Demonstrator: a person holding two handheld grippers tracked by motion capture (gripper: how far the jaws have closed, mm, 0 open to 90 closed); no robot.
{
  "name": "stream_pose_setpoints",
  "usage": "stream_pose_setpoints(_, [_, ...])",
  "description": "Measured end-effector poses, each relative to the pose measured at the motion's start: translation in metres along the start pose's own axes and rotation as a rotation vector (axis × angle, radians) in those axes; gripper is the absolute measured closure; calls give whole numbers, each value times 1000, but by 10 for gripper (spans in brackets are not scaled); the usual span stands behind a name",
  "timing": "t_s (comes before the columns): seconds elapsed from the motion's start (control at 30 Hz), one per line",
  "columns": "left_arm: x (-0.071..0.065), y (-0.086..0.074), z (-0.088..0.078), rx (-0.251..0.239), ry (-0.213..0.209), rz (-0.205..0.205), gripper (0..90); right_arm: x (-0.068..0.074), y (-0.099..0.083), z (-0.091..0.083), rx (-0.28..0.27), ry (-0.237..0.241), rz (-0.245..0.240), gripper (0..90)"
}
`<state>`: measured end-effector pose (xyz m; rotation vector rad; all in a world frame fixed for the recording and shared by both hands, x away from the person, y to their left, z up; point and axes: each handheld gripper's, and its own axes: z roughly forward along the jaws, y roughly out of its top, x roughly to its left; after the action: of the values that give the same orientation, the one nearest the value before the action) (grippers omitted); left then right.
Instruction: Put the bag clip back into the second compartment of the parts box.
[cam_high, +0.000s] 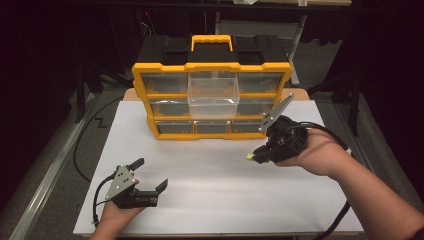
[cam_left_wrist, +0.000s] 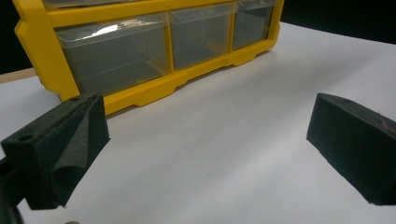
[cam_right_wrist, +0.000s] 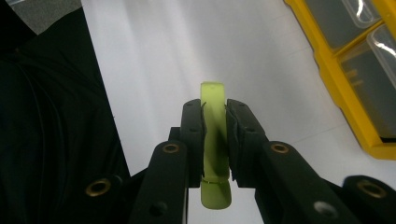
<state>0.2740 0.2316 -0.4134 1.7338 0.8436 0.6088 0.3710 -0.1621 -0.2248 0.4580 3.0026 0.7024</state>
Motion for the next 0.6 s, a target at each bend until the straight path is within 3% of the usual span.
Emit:
stream_pose_setpoints(0.47, [0, 0, 2, -4, -3, 3, 4, -3, 29, -37, 3, -12, -22, 791])
stream_pose_setpoints(0.6, [0, 0, 1, -2, -4, 1, 4, -4, 35, -39, 7, -10, -30, 791])
